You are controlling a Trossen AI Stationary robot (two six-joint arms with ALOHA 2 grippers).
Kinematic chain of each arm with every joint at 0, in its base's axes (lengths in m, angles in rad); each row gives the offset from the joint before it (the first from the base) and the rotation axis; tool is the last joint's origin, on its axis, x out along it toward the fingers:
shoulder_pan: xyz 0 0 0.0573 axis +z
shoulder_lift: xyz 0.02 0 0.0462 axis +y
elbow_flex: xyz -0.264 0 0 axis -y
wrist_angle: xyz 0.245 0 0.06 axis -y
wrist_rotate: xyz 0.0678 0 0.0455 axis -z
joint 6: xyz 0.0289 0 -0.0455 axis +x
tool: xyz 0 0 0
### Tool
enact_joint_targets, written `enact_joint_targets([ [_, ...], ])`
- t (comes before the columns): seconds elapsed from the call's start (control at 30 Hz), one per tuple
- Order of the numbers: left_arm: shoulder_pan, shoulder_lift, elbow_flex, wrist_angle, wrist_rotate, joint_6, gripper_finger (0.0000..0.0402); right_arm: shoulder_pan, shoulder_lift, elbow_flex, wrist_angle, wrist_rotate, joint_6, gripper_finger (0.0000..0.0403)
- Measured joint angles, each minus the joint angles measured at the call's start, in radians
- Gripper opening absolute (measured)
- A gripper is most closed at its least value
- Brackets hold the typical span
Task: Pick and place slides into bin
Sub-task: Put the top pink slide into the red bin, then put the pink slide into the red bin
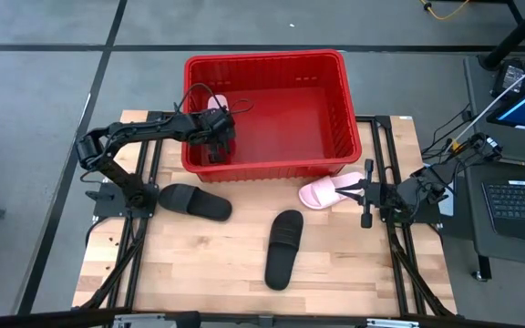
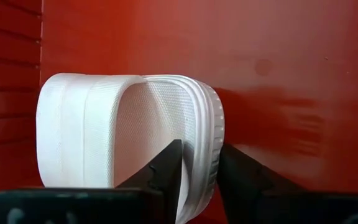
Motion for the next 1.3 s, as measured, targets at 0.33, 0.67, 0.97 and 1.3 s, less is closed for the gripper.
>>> enact_joint_targets([
  [0.33,-0.001,0.000,0.000,-0.018,0.041,-0.001,0.0097,0.000,0.000,0.000,-0.018,0.000,0.002,0.0020],
  [0.67,-0.001,0.000,0.000,-0.047,-0.021,0.026,0.0107,0.000,0.000,0.000,-0.018,0.000,0.004,0.0020],
  [0.97,-0.001,0.000,0.002,-0.064,0.015,0.045,0.0123,0.000,0.000,0.000,-0.018,0.000,0.004,0.0020],
  [1.3,-0.001,0.000,0.082,-0.135,-0.039,0.072,0.0133,0.000,0.000,0.000,-0.018,0.001,0.027,0.0020],
])
